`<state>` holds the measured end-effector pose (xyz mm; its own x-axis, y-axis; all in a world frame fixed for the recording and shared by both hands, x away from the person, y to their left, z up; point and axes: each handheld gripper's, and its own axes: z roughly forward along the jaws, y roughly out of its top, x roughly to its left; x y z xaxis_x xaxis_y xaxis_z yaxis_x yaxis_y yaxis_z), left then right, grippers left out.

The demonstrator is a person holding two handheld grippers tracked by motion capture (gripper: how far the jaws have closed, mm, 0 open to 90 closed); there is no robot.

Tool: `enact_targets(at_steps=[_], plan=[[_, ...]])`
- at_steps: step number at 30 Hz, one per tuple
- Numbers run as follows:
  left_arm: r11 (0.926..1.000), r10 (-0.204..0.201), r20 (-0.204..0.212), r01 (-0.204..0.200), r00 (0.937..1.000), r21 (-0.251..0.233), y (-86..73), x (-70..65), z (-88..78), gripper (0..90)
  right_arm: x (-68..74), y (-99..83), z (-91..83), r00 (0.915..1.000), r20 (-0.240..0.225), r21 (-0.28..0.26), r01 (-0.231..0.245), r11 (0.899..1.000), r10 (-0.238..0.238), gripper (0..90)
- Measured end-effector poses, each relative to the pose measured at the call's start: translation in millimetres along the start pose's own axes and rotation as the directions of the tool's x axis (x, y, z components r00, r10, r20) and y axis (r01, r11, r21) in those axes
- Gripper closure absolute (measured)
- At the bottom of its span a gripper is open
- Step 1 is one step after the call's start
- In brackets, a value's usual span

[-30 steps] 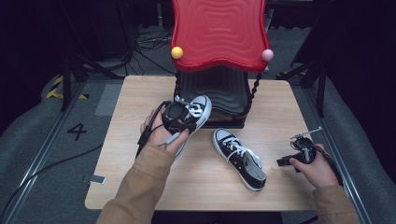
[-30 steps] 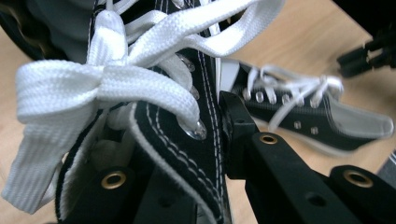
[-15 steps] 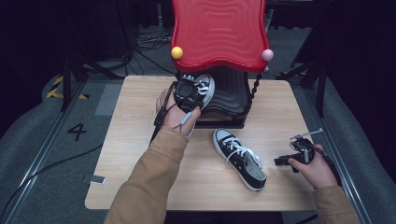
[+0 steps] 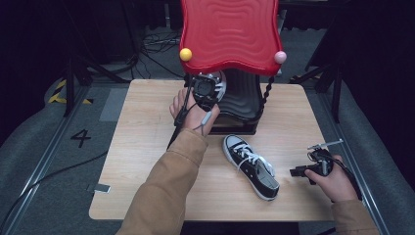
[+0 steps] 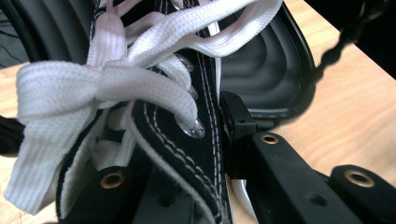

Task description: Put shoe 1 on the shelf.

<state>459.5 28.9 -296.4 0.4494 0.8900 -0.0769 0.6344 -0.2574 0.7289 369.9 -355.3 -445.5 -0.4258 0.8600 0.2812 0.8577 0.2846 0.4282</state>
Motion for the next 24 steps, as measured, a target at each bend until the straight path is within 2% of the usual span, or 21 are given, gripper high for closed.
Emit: enact_targets(at_steps=[3, 8, 13, 18, 19, 22, 24], plan=[[0.9996, -0.001, -0.015, 0.001, 0.9999, -0.027, -2.7, -1.4, 1.9, 84.3, -1.1, -2.3, -0.4, 1.0, 0.006, -0.003, 0.0, 1.0, 0.0, 61.5], [0.9992, -0.005, -0.011, 0.004, 0.9999, -0.04, -4.7, -1.9, 2.3, 84.4, -1.2, -2.9, -0.4, 1.0, 0.006, -0.003, 0.0, 1.0, 0.0, 61.3], [0.9998, 0.009, -0.01, -0.009, 0.9999, -0.017, -11.1, -4.4, 12.5, 84.4, 1.9, -1.9, 3.0, 0.9999, 0.0, 0.007, 0.011, 1.0, -0.011, 60.9], [0.9998, 0.009, -0.05, -0.01, 0.9987, -0.016, -13.2, -9.0, 26.2, 84.4, 3.4, -1.1, 4.0, 0.9999, 0.0, 0.006, 0.014, 1.0, -0.014, 60.9], [0.9996, 0.021, -0.064, -0.022, 0.9978, -0.018, -12.0, -11.3, 27.1, 84.4, 3.2, -1.2, 4.1, 0.9999, -0.001, 0.006, 0.015, 1.0, -0.015, 60.9], [0.9985, 0.034, -0.063, -0.037, 0.9974, -0.041, -7.8, -16.5, 31.1, 84.2, 2.3, -1.5, 4.1, 0.9999, 0.0, 0.004, 0.015, 1.0, -0.015, 60.7], [0.9973, 0.058, -0.094, -0.062, 0.9939, -0.04, -4.3, -20.1, 34.8, 84.1, 2.0, -1.8, 3.6, 0.9999, -0.002, 0.003, 0.013, 1.0, -0.013, 60.6]])
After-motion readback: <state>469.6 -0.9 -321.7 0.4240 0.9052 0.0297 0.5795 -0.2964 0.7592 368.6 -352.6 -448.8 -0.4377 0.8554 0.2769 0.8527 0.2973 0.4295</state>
